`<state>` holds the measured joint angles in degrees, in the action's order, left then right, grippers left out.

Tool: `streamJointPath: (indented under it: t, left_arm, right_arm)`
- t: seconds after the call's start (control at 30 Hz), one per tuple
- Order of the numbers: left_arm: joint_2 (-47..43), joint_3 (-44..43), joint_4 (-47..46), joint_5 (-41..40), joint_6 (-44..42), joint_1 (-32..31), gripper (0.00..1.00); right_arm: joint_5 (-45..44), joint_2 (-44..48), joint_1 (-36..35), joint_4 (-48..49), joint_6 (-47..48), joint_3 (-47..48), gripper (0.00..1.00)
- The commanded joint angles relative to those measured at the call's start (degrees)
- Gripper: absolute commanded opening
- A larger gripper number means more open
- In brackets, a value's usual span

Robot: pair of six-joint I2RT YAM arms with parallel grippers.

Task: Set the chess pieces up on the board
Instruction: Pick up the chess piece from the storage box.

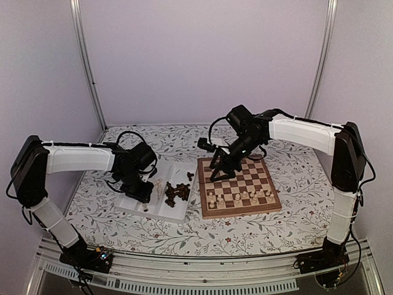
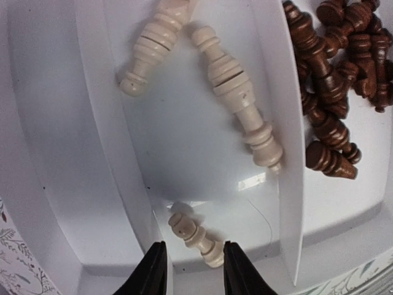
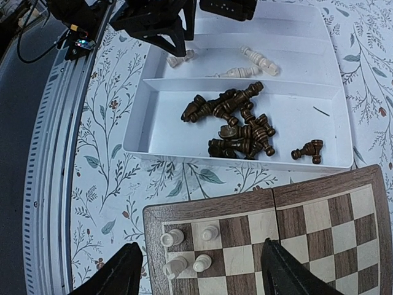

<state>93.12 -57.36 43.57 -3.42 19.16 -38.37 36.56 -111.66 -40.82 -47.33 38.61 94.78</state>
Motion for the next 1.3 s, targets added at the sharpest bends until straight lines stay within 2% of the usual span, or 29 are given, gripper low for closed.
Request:
streamJointPath:
  t: [0.0, 0.2, 0.47, 0.73, 0.93, 1.27]
  left_arm:
    - [-1.7, 1.5, 0.0, 0.5, 10.0, -2.2, 0.35]
    - [1.8, 2.8, -2.0, 2.3, 15.1, -3.4, 0.36]
    - [5.1, 2.7, -0.2, 2.7, 18.2, -5.1, 0.37]
    - [7.0, 3.0, 0.6, 1.2, 18.2, -5.5, 0.23]
    - [8.9, 3.0, -0.4, 0.5, 17.3, -4.3, 0.31]
    - [9.2, 4.1, -2.5, 1.7, 15.9, -2.6, 0.13]
  right_arm:
    - [0.4, 1.6, -0.2, 0.9, -0.1, -1.1, 0.69]
    - [0.9, 1.4, -0.2, 1.2, 0.4, -1.8, 0.69]
    - [1.3, 2.4, -0.2, 2.1, 0.6, -4.0, 0.69]
    - [1.7, 2.2, -0.2, 2.5, 0.5, -3.6, 0.69]
    - [1.8, 2.0, -0.2, 2.4, 0.2, -3.6, 0.69]
    - [2.0, 1.9, -0.3, 2.1, -0.5, -3.6, 0.68]
